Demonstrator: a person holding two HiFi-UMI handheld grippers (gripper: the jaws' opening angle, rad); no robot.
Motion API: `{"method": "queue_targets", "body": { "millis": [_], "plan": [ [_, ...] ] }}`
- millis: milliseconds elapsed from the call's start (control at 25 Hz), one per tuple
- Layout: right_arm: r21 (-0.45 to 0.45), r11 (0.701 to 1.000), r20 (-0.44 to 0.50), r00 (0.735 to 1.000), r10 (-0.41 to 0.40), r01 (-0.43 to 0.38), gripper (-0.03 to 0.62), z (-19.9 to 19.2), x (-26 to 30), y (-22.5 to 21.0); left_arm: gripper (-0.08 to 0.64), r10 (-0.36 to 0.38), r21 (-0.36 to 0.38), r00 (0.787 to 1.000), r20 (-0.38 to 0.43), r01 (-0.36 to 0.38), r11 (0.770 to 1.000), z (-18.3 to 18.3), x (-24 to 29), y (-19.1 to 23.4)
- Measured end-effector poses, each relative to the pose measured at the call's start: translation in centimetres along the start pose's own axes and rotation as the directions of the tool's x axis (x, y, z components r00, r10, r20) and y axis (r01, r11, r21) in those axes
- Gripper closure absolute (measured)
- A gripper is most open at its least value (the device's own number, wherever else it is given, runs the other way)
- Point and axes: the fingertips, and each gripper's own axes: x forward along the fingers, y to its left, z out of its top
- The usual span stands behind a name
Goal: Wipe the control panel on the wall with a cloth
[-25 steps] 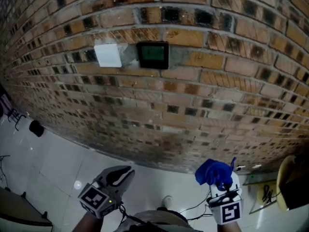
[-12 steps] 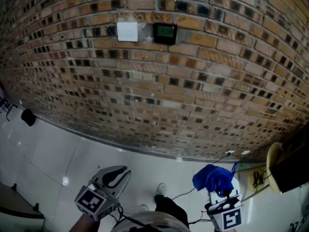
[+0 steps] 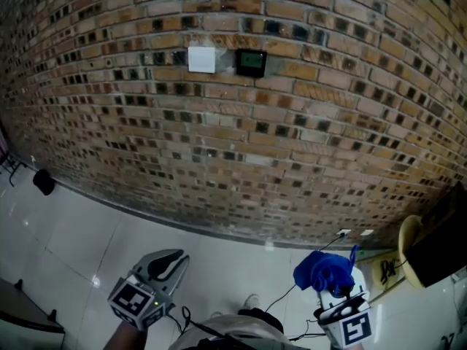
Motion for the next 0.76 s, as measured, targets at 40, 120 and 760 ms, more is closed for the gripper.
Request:
{"method": "queue_targets", "body": {
  "millis": [40, 120, 760],
  "plan": [
    [-0.001, 1.000, -0.002, 1.000, -0.002, 0.002, 0.505, 0.0, -0.3, 0.1, 0.509, -0.006, 0.005, 1.000, 0.007, 0.006, 1.000, 0.1, 0.0, -0.2],
    [-0.002, 1.000, -0.001, 1.000, -0.004, 0.004, 0.505, 0.0, -0.7, 0.4, 0.509, -0.017, 0.011, 1.000, 0.027, 0.017, 1.000, 0.3, 0.0, -0.8],
    [0.005, 1.000, 0.004, 1.000, 0.016, -0.016, 0.505, 0.2, -2.2, 1.9, 0.509, 0.012, 0.012, 0.999, 0.040, -0.012, 1.000, -0.3, -2.5, -1.7]
  ]
}}
